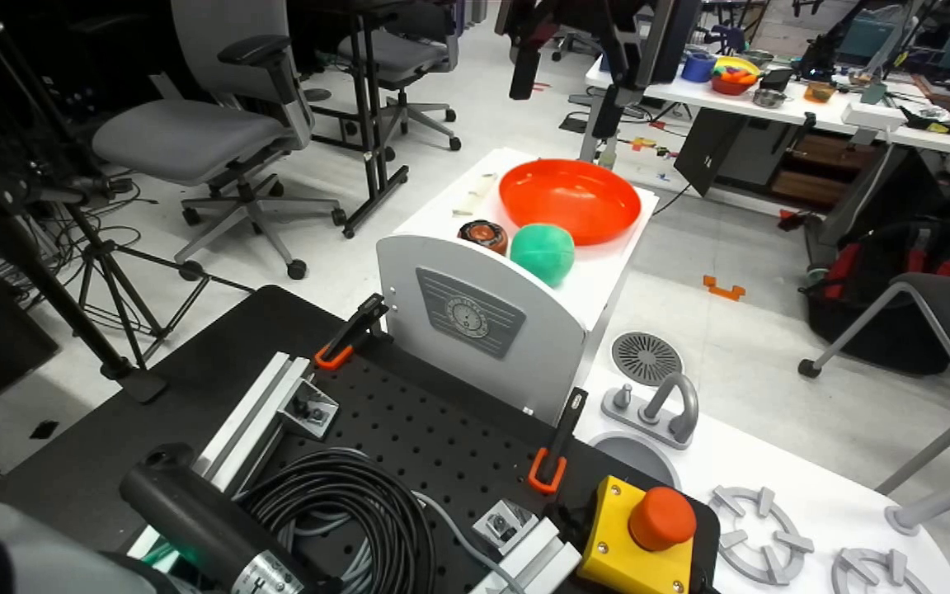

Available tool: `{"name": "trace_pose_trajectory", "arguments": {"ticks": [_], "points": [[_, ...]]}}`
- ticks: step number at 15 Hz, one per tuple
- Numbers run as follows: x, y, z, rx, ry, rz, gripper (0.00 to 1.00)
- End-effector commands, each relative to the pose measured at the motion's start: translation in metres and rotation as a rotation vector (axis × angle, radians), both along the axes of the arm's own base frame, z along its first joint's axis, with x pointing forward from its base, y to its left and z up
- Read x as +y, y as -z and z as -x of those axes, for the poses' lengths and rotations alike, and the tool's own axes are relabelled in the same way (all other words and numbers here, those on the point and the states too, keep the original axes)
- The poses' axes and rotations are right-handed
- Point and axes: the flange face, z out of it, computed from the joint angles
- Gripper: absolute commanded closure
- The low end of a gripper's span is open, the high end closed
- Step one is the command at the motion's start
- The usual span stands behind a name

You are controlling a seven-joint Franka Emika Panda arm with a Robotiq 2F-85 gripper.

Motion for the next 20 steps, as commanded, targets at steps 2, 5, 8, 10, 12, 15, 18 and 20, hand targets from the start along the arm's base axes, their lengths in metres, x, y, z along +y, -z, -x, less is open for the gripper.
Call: {"name": "trace_pose_trajectory", "arguments": {"ticks": [2,5,8,10,12,15,18,20], "points": [[0.006,0.000,-0.007,0.025,-0.007,0.002,0.00],[0.008,0.002,-0.008,0.032,-0.008,-0.003,0.00],[0.010,0.003,-0.009,0.035,-0.011,-0.004,0.00],[0.011,0.004,-0.010,0.038,-0.016,-0.005,0.00],[0.013,0.006,-0.011,0.043,-0.019,-0.007,0.00],[0.014,0.014,-0.011,0.059,-0.019,-0.014,0.00],[0.014,0.022,-0.011,0.082,-0.019,-0.015,0.00],[0.014,0.027,-0.011,0.095,-0.018,-0.017,0.00]]}}
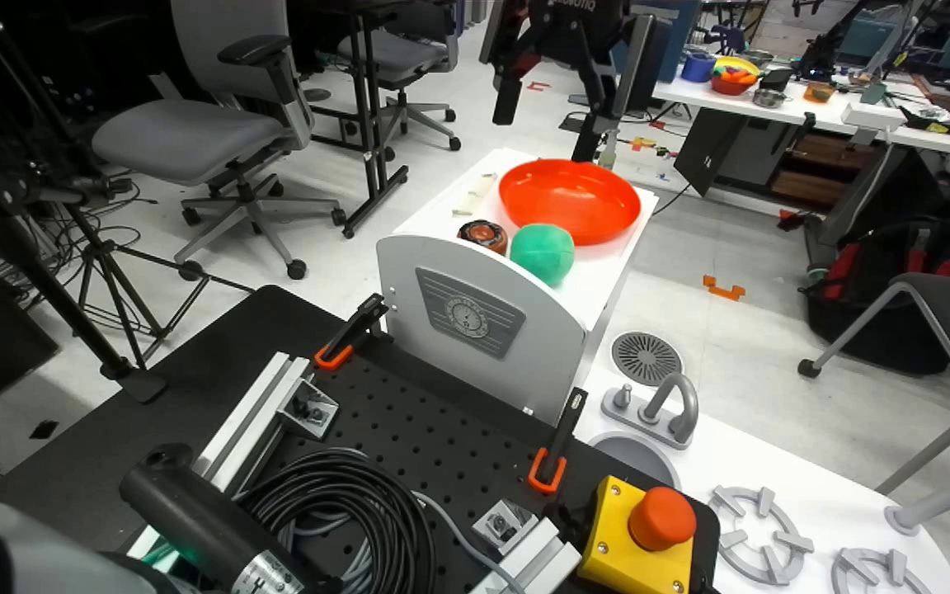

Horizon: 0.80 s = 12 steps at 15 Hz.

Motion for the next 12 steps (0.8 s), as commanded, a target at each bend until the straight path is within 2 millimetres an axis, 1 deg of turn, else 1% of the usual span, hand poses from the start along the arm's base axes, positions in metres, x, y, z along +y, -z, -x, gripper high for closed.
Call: {"name": "trace_pose_trajectory", "arguments": {"ticks": [1,6,9,12], "points": [[0.0041,0.0029,-0.0064,0.030,0.003,-0.012,0.00],[0.0079,0.0076,-0.0096,0.029,0.012,-0.036,0.00],[0.0114,0.0054,-0.0098,0.024,0.033,-0.058,0.00],[0.0104,0.0029,-0.0091,0.029,0.023,-0.060,0.00]]}}
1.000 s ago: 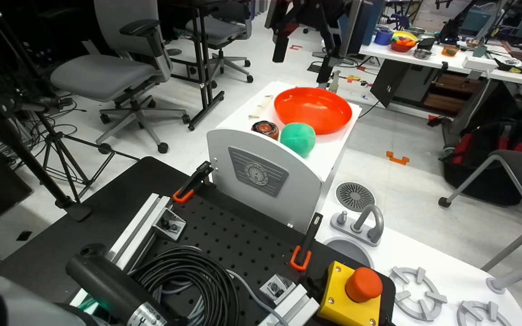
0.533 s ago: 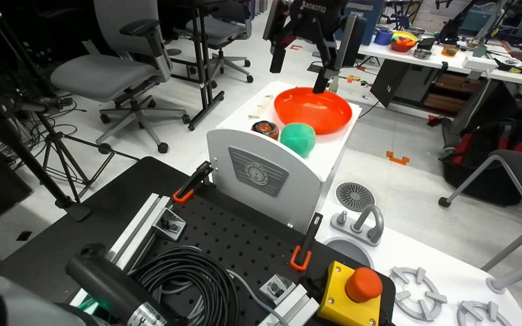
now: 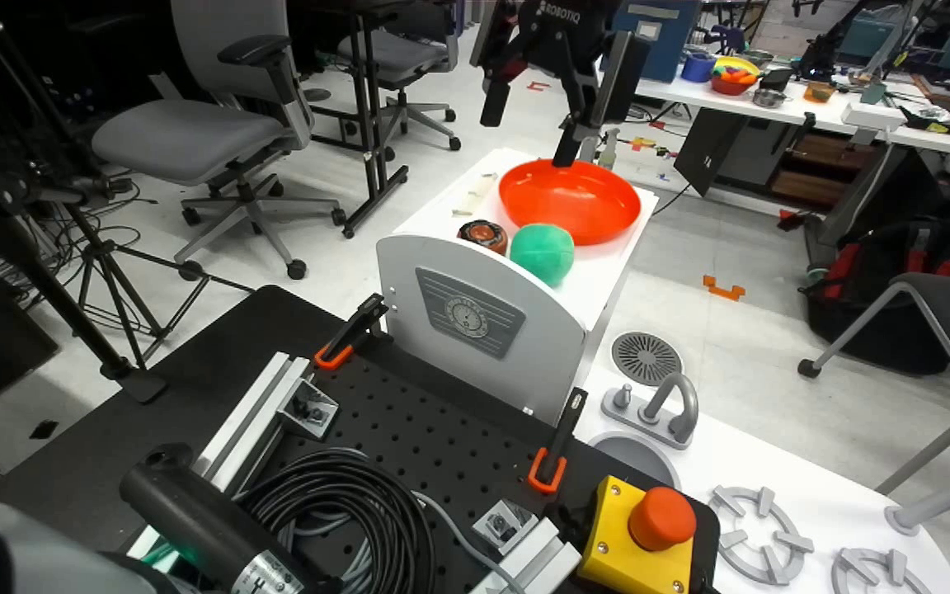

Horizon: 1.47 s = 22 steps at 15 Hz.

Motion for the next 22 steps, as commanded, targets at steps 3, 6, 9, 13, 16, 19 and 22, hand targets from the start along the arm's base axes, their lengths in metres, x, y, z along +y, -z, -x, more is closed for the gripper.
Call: {"name": "trace_pose_trajectory", "arguments": {"ticks": [3,6,9,13,16,19,22], "points": [[0.0007,-0.0061,0.0011,0.056,-0.043,-0.011,0.00],[0.0008,-0.0054,0.0040,0.078,-0.038,-0.011,0.00],[0.0019,-0.0067,0.0040,0.066,-0.003,-0.019,0.00],[0.0052,-0.0092,0.0019,0.041,0.061,-0.052,0.00],[0.0072,-0.0108,0.0005,0.035,0.086,-0.064,0.00],[0.0076,-0.0108,0.0008,0.037,0.090,-0.070,0.00],[0.0083,-0.0104,0.0014,0.038,0.096,-0.080,0.00]]}}
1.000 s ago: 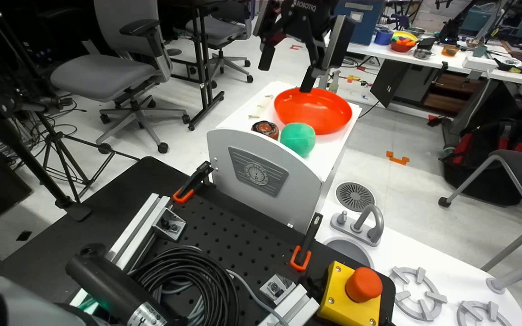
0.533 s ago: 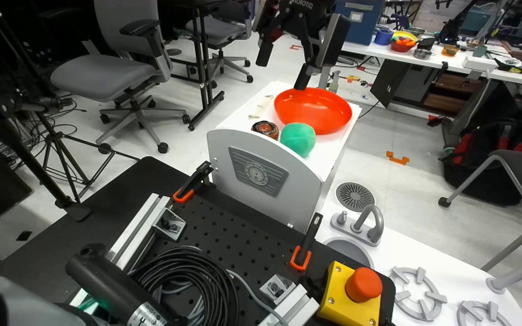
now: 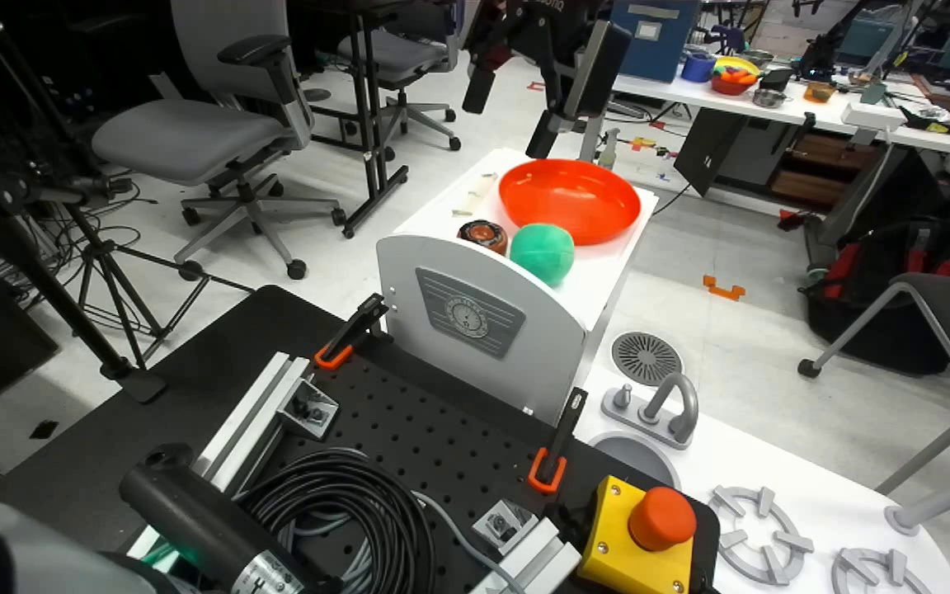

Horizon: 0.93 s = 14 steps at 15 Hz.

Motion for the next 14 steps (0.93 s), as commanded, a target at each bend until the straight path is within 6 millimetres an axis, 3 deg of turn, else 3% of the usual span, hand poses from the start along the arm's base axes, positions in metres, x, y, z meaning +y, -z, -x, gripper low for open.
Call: {"name": "trace_pose_trajectory", "arguments": {"ticks": [1,14], "points": [[0.0025,-0.0055,-0.0012,-0.017,0.026,-0.022,0.00],[0.0023,-0.0048,0.0017,0.039,-0.022,0.008,0.00]]}}
